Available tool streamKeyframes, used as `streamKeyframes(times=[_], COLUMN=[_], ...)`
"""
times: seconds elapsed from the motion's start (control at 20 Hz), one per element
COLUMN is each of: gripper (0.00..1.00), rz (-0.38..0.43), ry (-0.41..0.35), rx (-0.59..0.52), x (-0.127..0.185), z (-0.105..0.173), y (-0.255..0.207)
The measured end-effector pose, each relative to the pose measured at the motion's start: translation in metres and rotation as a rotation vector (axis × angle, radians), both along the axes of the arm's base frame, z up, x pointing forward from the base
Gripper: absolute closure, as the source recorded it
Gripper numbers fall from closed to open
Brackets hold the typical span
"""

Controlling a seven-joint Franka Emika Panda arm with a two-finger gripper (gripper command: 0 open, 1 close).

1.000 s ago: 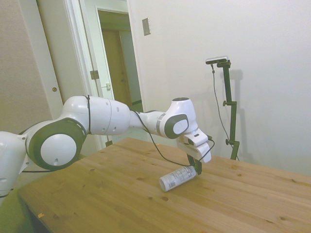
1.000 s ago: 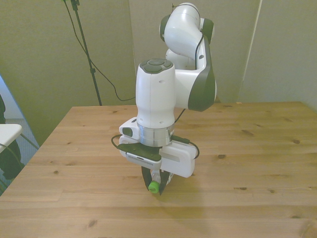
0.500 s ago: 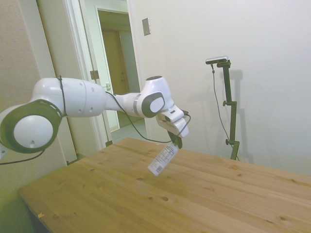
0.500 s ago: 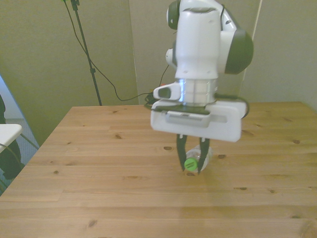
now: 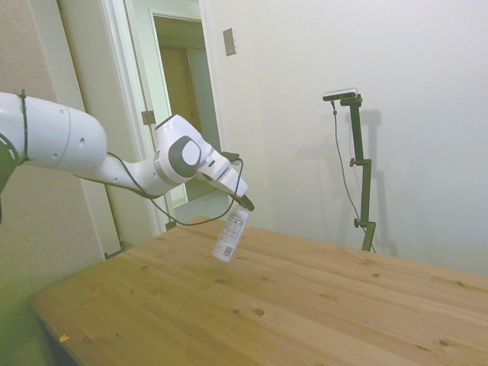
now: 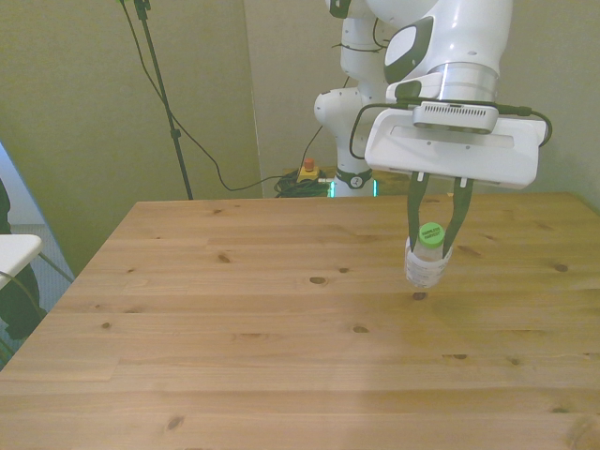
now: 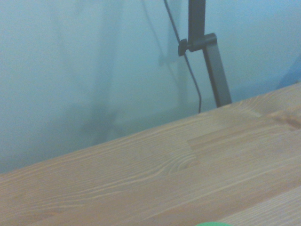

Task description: Stand the water bottle

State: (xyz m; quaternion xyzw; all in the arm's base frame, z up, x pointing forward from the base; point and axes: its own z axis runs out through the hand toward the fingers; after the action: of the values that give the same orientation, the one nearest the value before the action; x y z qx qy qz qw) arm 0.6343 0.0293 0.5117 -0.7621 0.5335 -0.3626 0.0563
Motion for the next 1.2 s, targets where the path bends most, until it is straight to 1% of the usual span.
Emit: streamKeyframes(times=[0.2,0.4,0.6,0.95,1.2], gripper=[1.0,1.0,1.0,1.0,1.0], rz=[-0.048,-0.084,-0.135,-0.189,-0.198], ry=[-0.103,-0.184,-0.246,-0.319,-0.337], rx=[-0.076,-0.138,-0.178,-0.22,-0.221], x=[-0.015,-0.019,-0.018,-0.001,0.016], z=[0.001,-0.015,-0.027,-0.045,-0.059], y=[0.012,0.024,0.027,0.032,0.036])
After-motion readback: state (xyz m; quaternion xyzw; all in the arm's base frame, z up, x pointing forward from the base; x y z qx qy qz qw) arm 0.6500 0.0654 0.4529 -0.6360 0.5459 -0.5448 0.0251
